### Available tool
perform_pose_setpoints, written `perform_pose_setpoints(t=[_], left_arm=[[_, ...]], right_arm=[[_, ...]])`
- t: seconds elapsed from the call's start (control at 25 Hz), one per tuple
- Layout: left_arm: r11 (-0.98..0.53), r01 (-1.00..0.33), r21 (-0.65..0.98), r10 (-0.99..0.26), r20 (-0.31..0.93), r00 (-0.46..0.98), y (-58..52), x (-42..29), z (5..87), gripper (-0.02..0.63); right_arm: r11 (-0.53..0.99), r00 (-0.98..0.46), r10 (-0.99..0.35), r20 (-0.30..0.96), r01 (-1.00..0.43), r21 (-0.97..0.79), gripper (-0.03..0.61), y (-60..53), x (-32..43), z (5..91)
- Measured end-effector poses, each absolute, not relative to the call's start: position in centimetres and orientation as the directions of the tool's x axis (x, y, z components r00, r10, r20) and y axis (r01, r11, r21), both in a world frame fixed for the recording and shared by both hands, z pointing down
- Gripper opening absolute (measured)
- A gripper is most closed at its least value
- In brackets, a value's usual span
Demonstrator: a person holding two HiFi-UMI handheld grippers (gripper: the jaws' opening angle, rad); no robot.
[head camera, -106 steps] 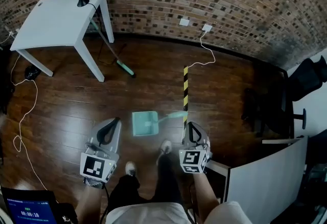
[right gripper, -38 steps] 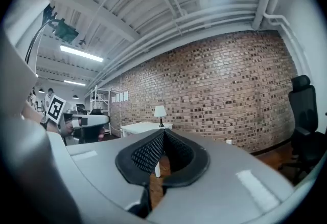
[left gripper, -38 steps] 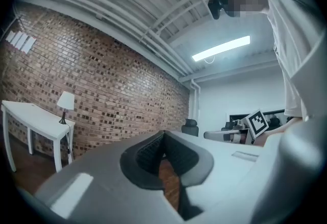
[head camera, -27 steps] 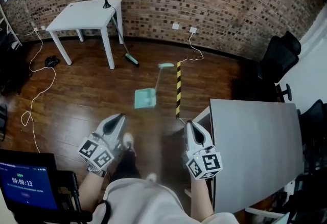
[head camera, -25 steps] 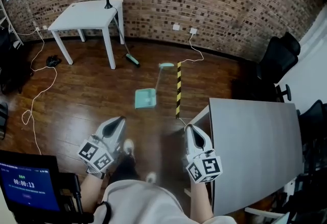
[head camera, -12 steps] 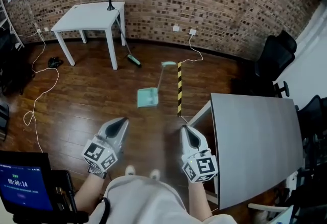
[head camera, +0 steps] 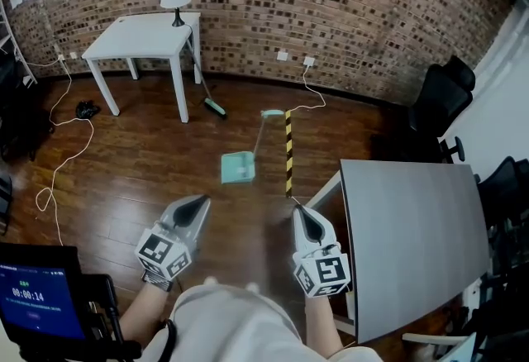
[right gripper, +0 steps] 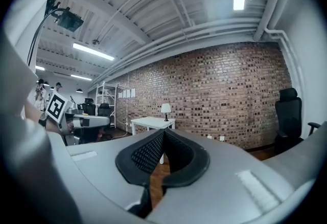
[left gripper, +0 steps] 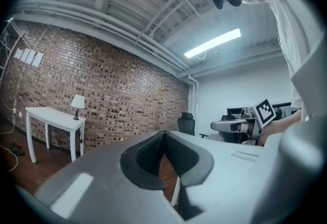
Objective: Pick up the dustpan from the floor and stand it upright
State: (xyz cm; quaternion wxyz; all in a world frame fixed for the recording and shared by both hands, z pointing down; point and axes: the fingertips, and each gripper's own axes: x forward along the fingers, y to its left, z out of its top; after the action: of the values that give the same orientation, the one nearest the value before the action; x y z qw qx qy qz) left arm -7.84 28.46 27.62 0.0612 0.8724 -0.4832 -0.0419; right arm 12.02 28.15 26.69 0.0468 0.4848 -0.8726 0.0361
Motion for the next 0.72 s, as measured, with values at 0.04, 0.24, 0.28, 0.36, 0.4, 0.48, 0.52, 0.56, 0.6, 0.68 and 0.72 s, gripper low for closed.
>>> perform_pose_setpoints(t=[0.04,0.24,0.28,0.36,0.4,0.48,0.52,0.56,0.6,0.68,0.72], left_arm=[[-0.528,-0.837,0.145,-0.846,-0.015,0.532,28.3,-7.7,27.6,0.002],[-0.54,-0.83,0.14,-0.838,-0.006,0.545,28.0,-7.1,28.1,0.002],[-0.542,-0.829,0.14,-0.837,-0.004,0.547,28.0,-7.0,28.2,0.002],[-0.543,-0.828,0.14,-0.836,-0.002,0.548,28.0,-6.9,28.3,0.002],[-0.544,-0.827,0.14,-0.836,-0.001,0.549,28.0,-6.9,28.3,0.002],[-0.548,-0.825,0.14,-0.833,0.004,0.553,28.0,-6.8,28.4,0.002],[-0.549,-0.824,0.139,-0.831,0.007,0.556,28.0,-6.8,28.5,0.002],[-0.551,-0.823,0.139,-0.83,0.01,0.557,28.0,-6.8,28.5,0.002],[-0.551,-0.823,0.139,-0.83,0.012,0.558,28.0,-6.8,28.5,0.002],[-0.552,-0.822,0.138,-0.829,0.014,0.559,27.9,-6.7,28.5,0.002],[-0.553,-0.822,0.138,-0.829,0.014,0.56,27.9,-6.7,28.6,0.002]], right_arm=[[0.528,-0.526,-0.842,0.118,-0.849,-0.016,0.011,27.9,12.0,26.8],[0.521,-0.52,-0.845,0.125,-0.853,-0.023,0.011,27.6,12.5,27.4],[0.519,-0.518,-0.846,0.125,-0.854,-0.025,0.011,27.6,12.6,27.5],[0.516,-0.515,-0.848,0.126,-0.856,-0.028,0.011,27.5,12.8,27.8],[0.516,-0.515,-0.848,0.127,-0.856,-0.027,0.011,27.5,12.9,27.8],[0.515,-0.514,-0.848,0.13,-0.857,-0.027,0.011,27.5,12.9,27.9],[0.514,-0.513,-0.848,0.131,-0.857,-0.029,0.011,27.5,12.8,27.9],[0.513,-0.513,-0.848,0.132,-0.858,-0.032,0.011,27.5,12.8,27.9],[0.513,-0.512,-0.849,0.132,-0.858,-0.033,0.011,27.5,12.8,27.9],[0.512,-0.512,-0.849,0.132,-0.858,-0.036,0.011,27.4,12.7,27.9],[0.512,-0.512,-0.849,0.132,-0.858,-0.037,0.011,27.4,12.8,28.0]])
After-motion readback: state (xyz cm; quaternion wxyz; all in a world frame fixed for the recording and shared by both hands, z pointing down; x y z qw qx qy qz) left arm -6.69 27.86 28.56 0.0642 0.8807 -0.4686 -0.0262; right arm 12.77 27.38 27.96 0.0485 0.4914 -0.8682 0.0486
